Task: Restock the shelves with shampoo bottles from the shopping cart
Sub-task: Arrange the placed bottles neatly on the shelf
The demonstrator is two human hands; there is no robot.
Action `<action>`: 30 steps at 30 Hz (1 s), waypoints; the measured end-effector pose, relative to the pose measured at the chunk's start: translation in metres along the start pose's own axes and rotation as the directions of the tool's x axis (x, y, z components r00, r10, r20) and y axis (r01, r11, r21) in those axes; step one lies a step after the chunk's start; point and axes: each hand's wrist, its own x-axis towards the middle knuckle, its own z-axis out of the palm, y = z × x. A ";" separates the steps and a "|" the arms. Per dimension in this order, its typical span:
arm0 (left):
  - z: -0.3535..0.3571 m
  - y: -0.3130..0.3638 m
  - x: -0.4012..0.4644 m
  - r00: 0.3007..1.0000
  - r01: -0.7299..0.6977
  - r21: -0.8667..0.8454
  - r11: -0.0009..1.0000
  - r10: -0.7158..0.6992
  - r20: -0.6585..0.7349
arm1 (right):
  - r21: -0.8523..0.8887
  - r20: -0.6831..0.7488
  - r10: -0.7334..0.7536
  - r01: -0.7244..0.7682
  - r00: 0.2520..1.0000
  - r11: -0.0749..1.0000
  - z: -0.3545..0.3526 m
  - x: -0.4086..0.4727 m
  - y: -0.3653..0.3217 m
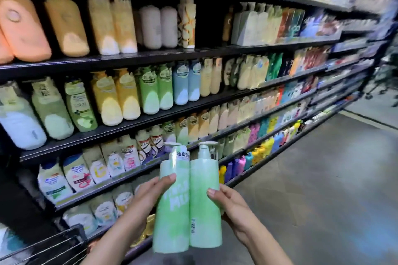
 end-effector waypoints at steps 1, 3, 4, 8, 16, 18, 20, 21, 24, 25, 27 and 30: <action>0.010 0.003 0.012 1.000 -0.015 -0.001 1.000 0.015 0.008 | -0.006 -0.005 -0.029 0.029 1.000 1.000 -0.010 0.008 -0.004; 0.029 0.009 0.038 0.999 -0.038 -0.003 0.999 0.038 0.026 | -0.003 -0.023 -0.074 0.074 0.997 0.997 -0.032 0.026 -0.013; 0.038 0.013 0.052 0.998 -0.052 -0.003 0.999 0.052 0.042 | 0.002 -0.032 -0.090 0.090 0.995 0.996 -0.043 0.038 -0.018; 0.064 0.032 0.117 0.993 -0.101 -0.035 0.994 0.103 0.056 | -0.036 -0.067 -0.126 0.124 0.990 0.992 -0.084 0.095 -0.046; 0.091 0.127 0.251 0.963 -0.271 -0.039 0.962 0.271 0.002 | -0.111 -0.024 -0.292 0.287 0.956 0.951 -0.129 0.235 -0.155; 0.096 0.157 0.286 0.940 -0.338 -0.017 0.941 0.337 -0.051 | -0.102 -0.034 -0.345 0.340 0.938 0.935 -0.139 0.271 -0.185; 0.106 0.189 0.314 0.909 -0.411 0.035 0.911 0.412 -0.065 | -0.098 -0.018 -0.395 0.391 0.919 0.915 -0.148 0.299 -0.217; 0.113 0.206 0.325 0.896 -0.437 0.042 0.899 0.439 -0.073 | -0.105 -0.011 -0.416 0.413 0.909 0.905 -0.153 0.312 -0.235; 0.124 0.248 0.370 0.845 -0.522 0.073 0.850 0.527 -0.091 | -0.101 0.045 -0.491 0.493 0.870 0.864 -0.170 0.352 -0.286; 0.129 0.262 0.383 0.823 -0.551 0.093 0.829 0.558 -0.107 | -0.101 0.061 -0.514 0.518 0.855 0.849 -0.175 0.365 -0.302; 0.135 0.288 0.413 0.780 -0.594 0.144 0.792 0.610 -0.139 | -0.110 0.080 -0.566 0.571 0.821 0.813 -0.187 0.392 -0.331; 0.146 0.318 0.450 0.736 -0.623 0.200 0.756 0.653 -0.177 | -0.113 0.100 -0.617 0.625 0.780 0.772 -0.202 0.430 -0.365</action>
